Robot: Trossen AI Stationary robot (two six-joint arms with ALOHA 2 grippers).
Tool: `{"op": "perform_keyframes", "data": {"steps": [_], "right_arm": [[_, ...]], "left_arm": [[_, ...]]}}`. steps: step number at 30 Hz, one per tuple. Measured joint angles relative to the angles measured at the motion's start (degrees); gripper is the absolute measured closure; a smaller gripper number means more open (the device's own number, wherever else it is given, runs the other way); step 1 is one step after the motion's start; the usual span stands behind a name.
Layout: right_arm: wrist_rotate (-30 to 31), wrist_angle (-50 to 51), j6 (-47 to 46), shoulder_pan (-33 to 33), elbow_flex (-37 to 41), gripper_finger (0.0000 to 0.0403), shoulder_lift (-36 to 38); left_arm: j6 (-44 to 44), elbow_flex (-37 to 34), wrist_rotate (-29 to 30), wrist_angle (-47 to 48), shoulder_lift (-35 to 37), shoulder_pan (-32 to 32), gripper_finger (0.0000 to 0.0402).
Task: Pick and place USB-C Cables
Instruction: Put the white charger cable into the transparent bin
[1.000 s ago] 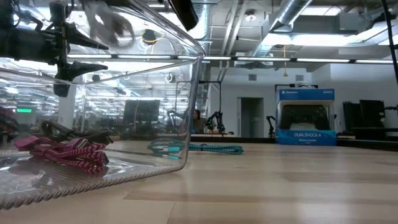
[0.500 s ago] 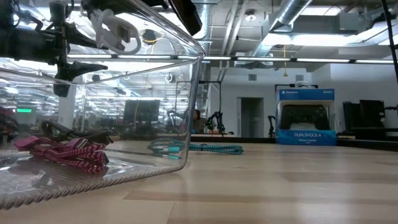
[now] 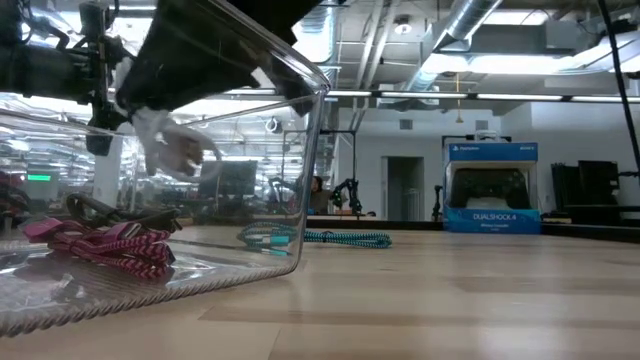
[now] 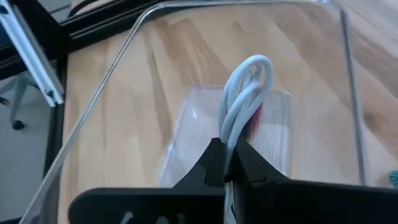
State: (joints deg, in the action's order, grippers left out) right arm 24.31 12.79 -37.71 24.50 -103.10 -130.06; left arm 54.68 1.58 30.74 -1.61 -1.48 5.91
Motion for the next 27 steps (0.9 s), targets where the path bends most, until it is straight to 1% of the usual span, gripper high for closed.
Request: {"op": "perform_keyframes", "data": {"steps": [3, 9, 27], "right_arm": [[-0.6, 1.9, 0.0, -0.6, -1.4, 0.0394, -0.6], [-0.7, 5.2, -0.9, -1.4, -1.5, 0.0394, -0.6], [-3.0, 5.8, -1.5, -1.8, -1.5, 0.0394, -0.6]], "left_arm": [[0.0, 0.0, 0.0, 0.0, 0.0, 0.0, 0.0216], [-0.5, 0.0, 0.1, 0.0, 0.0, 0.0, 0.0216], [-0.5, 0.0, 1.2, 0.0, 0.0, 0.0, 0.0216]]}}
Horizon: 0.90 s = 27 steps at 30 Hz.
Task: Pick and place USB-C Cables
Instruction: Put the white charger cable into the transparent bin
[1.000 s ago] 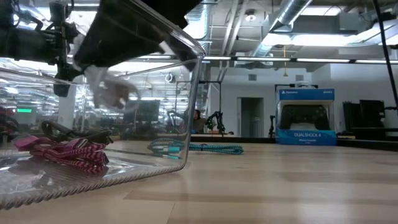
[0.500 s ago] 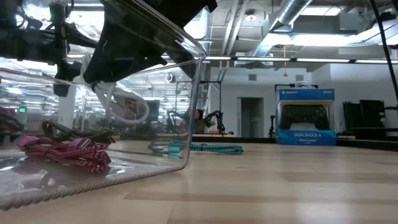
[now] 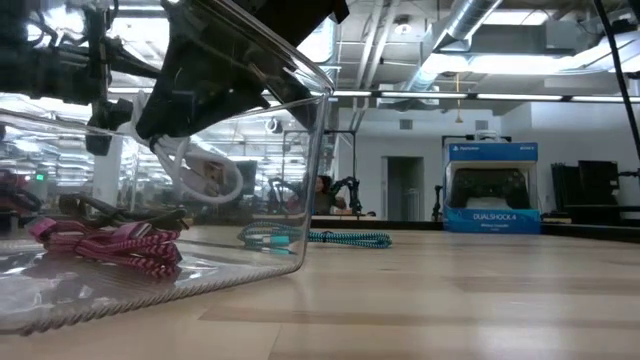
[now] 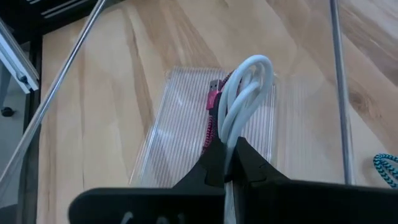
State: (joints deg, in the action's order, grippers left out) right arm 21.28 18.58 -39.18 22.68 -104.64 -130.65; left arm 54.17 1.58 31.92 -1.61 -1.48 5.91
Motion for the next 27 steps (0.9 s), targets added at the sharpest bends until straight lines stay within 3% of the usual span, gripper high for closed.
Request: {"op": "perform_keyframes", "data": {"steps": [19, 27], "right_arm": [[-3.9, -1.1, -2.6, -1.0, 0.0, 0.039, -3.5], [-3.4, -1.0, -2.5, -1.0, 0.0, 0.0341, -3.5]], "left_arm": [[0.0, 0.0, 0.0, 0.0, 0.0, 0.0, 0.0216], [-0.1, 0.0, 0.0, 0.0, 0.0, 0.0, 0.0216]]}}
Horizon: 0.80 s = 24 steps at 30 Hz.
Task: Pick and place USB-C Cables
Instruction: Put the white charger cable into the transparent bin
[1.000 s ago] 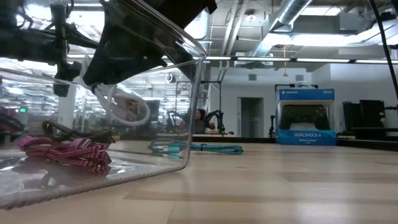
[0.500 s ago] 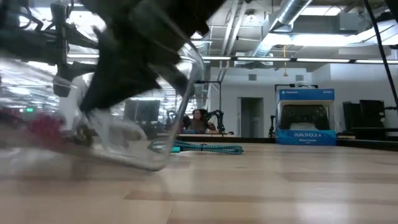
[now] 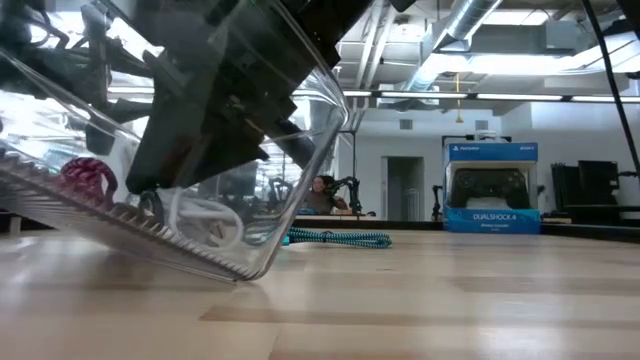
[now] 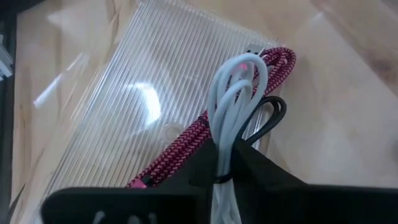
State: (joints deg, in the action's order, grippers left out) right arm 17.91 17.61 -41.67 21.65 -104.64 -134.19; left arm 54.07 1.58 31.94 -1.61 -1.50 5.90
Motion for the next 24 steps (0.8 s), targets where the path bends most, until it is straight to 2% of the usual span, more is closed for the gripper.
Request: {"op": "perform_keyframes", "data": {"steps": [17, 24], "right_arm": [[0.0, -0.3, 0.2, 0.0, 0.0, 0.0229, 0.0], [-0.9, -2.6, 1.6, 0.0, 0.0, 0.0214, 0.0]], "left_arm": [[0.0, 0.0, 0.0, 0.0, 0.0, 0.0, 0.0216], [0.0, 0.0, 0.0, 0.0, 0.0, 0.0, 0.0216]]}}
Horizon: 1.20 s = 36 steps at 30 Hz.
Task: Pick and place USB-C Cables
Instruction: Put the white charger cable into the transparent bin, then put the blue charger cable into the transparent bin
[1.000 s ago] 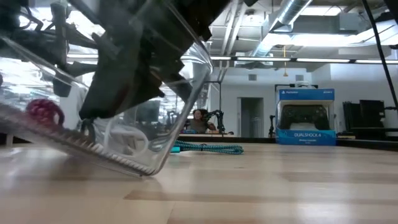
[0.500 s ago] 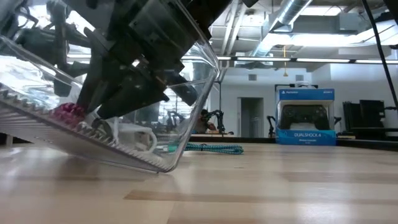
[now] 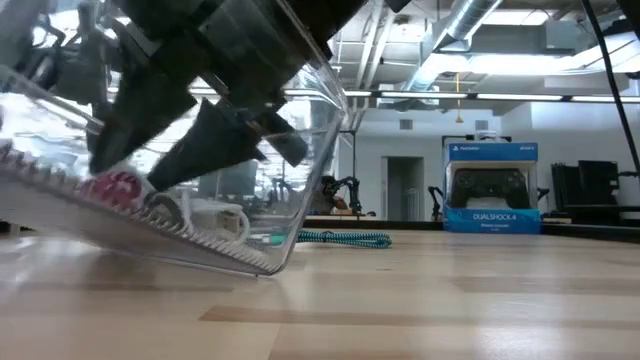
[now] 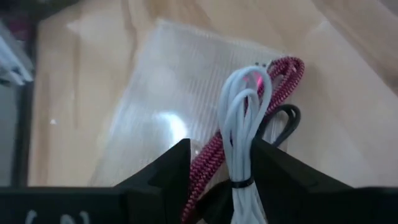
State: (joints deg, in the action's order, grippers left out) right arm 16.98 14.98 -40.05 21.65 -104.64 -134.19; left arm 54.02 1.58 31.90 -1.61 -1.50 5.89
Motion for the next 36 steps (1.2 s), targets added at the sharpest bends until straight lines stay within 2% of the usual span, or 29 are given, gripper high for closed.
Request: {"op": "perform_keyframes", "data": {"steps": [3, 11, 15, 18, 23, 28, 31, 36], "right_arm": [[-0.8, -2.6, 2.3, 0.1, -0.2, 0.0217, 0.0], [-1.3, -1.8, 9.2, 0.4, -4.4, 0.0222, 0.0], [-5.0, 0.5, 14.1, 0.3, -9.1, 0.0218, 0.0], [-8.1, 7.5, 18.2, 0.0, -15.6, 0.0216, 0.0], [-9.6, 26.7, 24.1, -0.7, -30.0, 0.0218, 0.0], [-9.2, 33.6, 27.8, -1.5, -26.5, 0.0222, 9.4], [-6.3, 44.5, 26.3, -1.8, -26.4, 0.0223, 15.7], [7.1, 63.0, 23.7, -0.5, -26.3, 0.0224, 24.0]], "left_arm": [[0.0, 0.0, 0.0, 0.0, 0.0, 0.0, 0.0216], [-0.1, 0.0, 0.0, 0.0, 0.0, 0.0, 0.0216], [-0.1, 0.0, 0.0, 0.0, 0.0, 0.0, 0.0216], [-0.1, 0.0, 0.0, 0.0, 0.0, 0.0, 0.0216], [-0.1, 0.0, -1.1, 0.0, 0.0, 0.0, 0.0216], [-0.4, 0.0, -1.7, 0.0, 0.0, 0.0, 0.0216], [-1.4, 0.0, -2.3, 0.0, 0.0, 0.0, 0.0216], [-1.8, 0.0, -2.8, 0.1, -0.4, 0.0, 0.0216]]}}
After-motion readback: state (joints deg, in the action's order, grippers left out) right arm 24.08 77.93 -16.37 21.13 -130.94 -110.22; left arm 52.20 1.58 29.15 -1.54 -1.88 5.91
